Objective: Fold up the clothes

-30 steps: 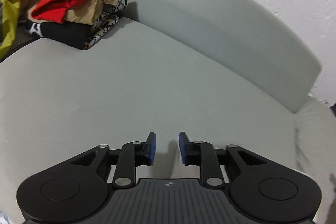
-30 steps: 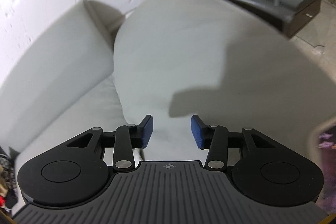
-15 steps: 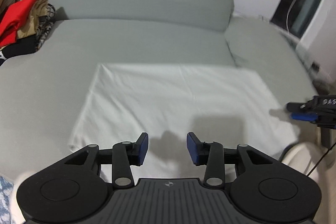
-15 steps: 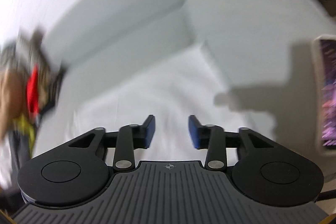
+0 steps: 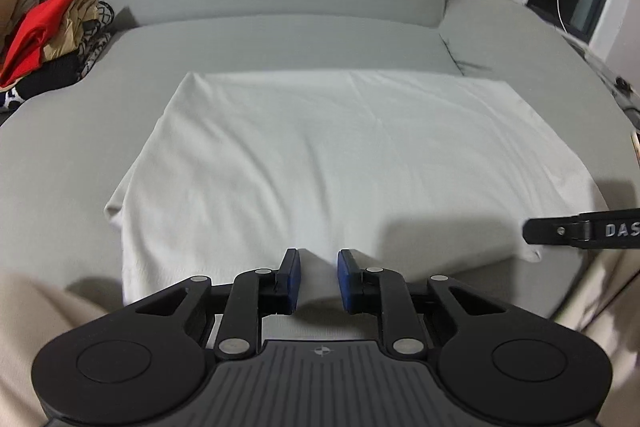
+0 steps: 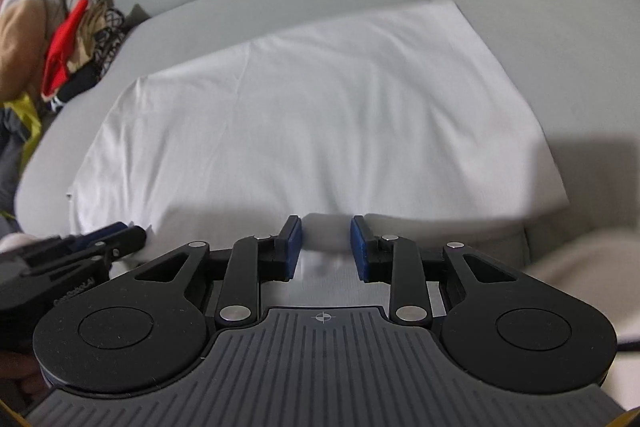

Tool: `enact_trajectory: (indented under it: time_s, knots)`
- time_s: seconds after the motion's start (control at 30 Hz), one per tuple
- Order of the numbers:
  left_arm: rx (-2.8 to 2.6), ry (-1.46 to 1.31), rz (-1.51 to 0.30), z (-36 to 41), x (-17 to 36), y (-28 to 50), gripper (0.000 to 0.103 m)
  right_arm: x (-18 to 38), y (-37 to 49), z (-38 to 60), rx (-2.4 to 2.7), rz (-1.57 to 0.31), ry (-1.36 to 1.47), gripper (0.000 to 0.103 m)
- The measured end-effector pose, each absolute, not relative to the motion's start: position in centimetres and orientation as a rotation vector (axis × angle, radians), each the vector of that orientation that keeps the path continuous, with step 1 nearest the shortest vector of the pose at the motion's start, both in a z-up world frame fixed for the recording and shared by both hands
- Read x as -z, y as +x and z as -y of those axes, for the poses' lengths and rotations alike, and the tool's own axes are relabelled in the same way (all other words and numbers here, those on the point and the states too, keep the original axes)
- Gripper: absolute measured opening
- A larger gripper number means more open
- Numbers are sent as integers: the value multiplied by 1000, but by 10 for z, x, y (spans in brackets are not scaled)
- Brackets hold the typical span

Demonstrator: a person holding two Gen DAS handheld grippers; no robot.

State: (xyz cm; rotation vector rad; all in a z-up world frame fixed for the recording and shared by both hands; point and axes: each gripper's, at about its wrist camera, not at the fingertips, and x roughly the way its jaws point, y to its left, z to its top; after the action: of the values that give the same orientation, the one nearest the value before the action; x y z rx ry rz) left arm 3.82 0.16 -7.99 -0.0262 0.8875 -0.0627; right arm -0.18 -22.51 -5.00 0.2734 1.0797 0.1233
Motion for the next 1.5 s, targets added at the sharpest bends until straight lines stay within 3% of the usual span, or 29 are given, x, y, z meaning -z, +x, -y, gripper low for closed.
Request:
enact_trajectory:
  time_s: [0.13, 0.23, 0.47, 0.7, 0.93, 1.13, 1.3, 1.5]
  knots:
    - [52, -12, -986, 7, 80, 20, 19, 58, -28, 239, -138, -1162, 439, 36]
    - [102, -51, -964, 8, 78, 6, 32, 53, -43, 241, -177, -1124, 478, 47]
    - [126, -72, -945, 9, 84, 0, 44, 48, -55, 243, -191, -1033, 605, 68]
    - [124, -144, -895, -1, 77, 0, 49, 48, -64, 276, -74, -885, 713, 67]
    - [192, -174, -802, -5, 68, 43, 39, 72, -42, 331, 34, -838, 956, 62]
    - [177, -261, -847, -19, 97, 73, 37, 100, -21, 345, 63, -793, 1046, 63]
    - [184, -333, -854, -28, 100, 75, 37, 120, 4, 352, 64, -739, 1089, 54]
    - [205, -340, -835, -32, 103, 72, 37, 129, 24, 348, 74, -691, 1122, 65]
